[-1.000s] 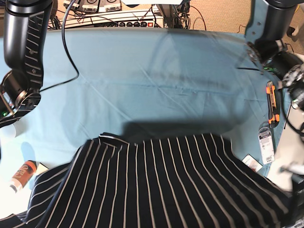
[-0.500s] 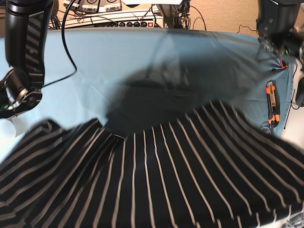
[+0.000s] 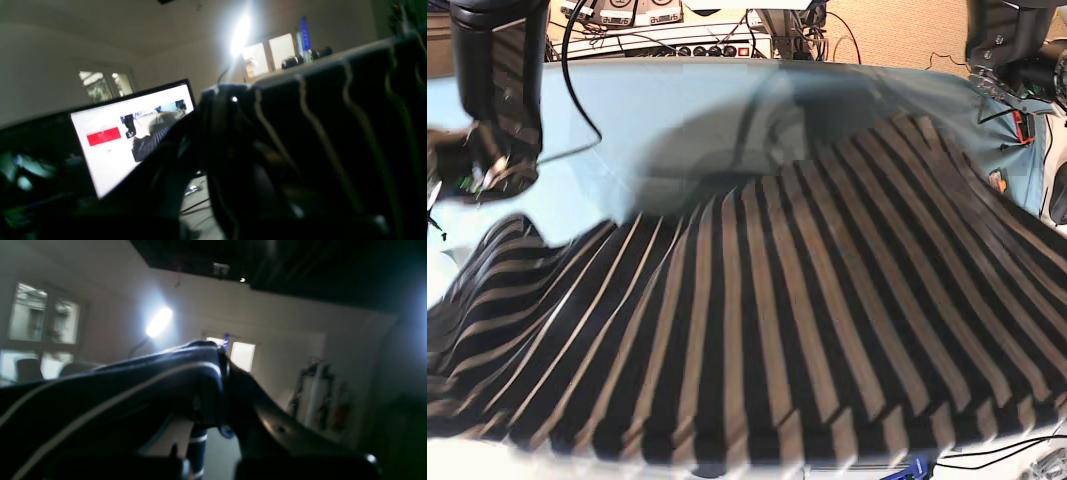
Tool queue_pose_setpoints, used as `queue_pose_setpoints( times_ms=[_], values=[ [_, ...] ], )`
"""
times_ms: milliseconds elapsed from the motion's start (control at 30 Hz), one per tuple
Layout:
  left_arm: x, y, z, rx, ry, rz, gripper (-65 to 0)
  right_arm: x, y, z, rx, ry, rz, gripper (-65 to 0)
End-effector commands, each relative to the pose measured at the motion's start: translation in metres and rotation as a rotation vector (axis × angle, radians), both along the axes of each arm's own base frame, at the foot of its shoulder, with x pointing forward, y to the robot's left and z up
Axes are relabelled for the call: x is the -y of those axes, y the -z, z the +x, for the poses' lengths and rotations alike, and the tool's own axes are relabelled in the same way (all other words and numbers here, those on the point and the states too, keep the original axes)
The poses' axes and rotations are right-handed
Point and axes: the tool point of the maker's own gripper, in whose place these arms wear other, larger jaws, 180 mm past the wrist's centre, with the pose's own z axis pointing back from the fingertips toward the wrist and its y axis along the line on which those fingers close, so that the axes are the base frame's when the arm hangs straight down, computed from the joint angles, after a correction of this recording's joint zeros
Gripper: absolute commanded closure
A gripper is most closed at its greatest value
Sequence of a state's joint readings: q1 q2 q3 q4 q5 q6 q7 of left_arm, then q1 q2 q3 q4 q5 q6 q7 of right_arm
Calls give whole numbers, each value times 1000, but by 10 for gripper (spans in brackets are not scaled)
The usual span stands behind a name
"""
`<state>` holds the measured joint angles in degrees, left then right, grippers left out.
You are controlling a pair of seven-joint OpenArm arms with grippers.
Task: Layout the t-shirt on the table in an organized manner, then fold the t-shirt properly
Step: 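Lift the striped shirt high with both grippers and shake it out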
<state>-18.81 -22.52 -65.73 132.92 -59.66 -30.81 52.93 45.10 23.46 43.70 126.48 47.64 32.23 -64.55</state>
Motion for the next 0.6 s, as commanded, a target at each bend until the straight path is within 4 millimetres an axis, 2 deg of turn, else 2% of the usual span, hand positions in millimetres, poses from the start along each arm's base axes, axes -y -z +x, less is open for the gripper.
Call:
queue_pose_setpoints(
  times_ms=[0,100,233,367,467,500,567],
  values=[
    [2,-8,-7,39,9,8,0,-7,-11,-14,60,27,-39,0],
    [3,-4,-14,28,-13,23,0,-21,-5,-29,79,95,-105,0],
    [-7,-1,-21,20,-56,20,0,-6,7,-38,113,91,-3,0],
    [-18,-5,-33,25,-112,57,0,19,23,-47,114,146,100,0],
    [-10,1,-25,-11,-80,71,0,17,37,-37,36,139,97,0],
    [-3,3,-19,-22,-49,80,0,13,40,-29,7,114,89,0],
    [13,10,-6,-58,6,100,0,18,52,-3,-72,55,115,0]
  ],
)
